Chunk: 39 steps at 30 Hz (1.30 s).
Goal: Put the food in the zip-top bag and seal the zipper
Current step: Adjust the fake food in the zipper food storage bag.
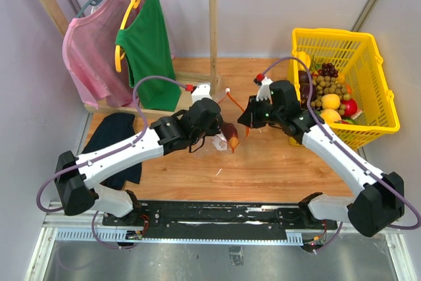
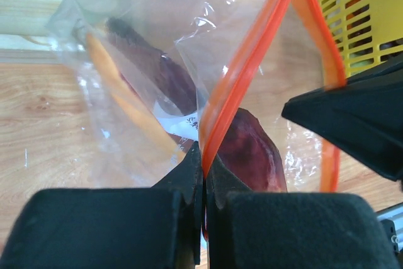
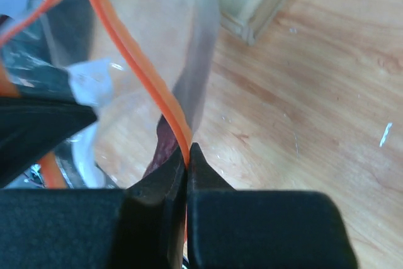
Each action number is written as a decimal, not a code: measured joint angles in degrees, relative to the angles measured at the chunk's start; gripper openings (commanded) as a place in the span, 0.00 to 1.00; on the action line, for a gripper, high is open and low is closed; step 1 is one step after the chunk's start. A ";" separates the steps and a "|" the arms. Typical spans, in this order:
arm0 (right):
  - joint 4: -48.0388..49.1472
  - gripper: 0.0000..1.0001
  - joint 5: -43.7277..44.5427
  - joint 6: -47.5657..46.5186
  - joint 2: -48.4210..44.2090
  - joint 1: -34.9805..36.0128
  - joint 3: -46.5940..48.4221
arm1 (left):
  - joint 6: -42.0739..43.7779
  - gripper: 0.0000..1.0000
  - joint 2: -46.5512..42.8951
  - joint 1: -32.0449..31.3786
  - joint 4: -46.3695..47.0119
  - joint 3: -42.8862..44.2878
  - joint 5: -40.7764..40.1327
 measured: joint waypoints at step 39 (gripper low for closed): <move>-0.76 0.01 9.33 0.55 2.25 12.48 6.99 | -0.26 0.11 -0.15 0.15 -18.75 6.93 -4.31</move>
